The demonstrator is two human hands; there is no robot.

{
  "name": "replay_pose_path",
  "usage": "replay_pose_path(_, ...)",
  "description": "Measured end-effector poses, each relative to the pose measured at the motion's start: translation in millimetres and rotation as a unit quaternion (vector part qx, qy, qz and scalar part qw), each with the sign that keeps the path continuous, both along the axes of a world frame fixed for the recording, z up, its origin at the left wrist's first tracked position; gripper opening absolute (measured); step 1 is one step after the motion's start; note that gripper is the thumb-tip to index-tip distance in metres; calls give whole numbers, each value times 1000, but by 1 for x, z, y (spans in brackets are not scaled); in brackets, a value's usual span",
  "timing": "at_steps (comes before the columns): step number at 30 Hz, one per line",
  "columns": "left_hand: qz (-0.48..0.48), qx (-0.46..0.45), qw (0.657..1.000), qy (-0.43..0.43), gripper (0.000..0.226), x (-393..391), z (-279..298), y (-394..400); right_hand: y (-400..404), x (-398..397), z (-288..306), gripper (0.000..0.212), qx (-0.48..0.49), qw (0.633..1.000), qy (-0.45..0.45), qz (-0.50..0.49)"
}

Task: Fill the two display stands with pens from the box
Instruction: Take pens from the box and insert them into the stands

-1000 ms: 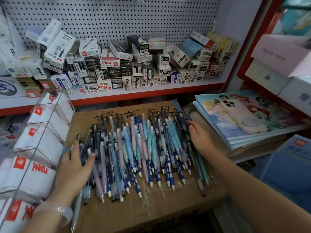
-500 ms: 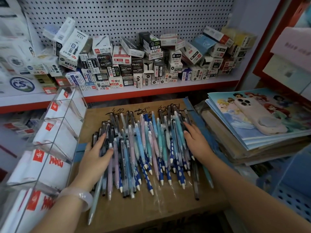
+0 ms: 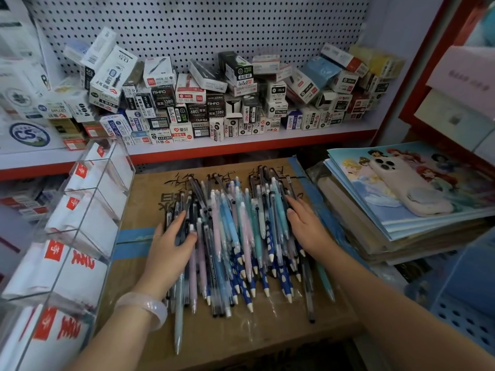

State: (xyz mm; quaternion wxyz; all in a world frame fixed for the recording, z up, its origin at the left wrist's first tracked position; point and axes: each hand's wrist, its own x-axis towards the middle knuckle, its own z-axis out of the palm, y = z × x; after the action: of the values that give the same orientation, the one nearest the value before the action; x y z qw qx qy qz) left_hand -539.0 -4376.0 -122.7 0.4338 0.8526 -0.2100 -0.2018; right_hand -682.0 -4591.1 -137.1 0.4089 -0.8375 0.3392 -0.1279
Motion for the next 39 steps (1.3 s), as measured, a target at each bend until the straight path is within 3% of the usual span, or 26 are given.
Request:
replay_pose_path(11, 43, 12, 998, -54, 52, 14, -18, 25, -7, -21, -2, 43, -22, 999, -38, -22)
replay_pose_path(15, 47, -53, 997, 6, 52, 7, -14, 29, 2, -22, -2, 43, 4, 997, -76, -28)
replay_pose_path(19, 22, -117, 990, 75, 45, 3, -9, 17, 15, -16, -6, 46, -2, 998, -56, -3)
replay_pose_path(39, 19, -94, 993, 72, 46, -17, 2, -13, 23, -10, -1, 48, -8, 998, -61, 10)
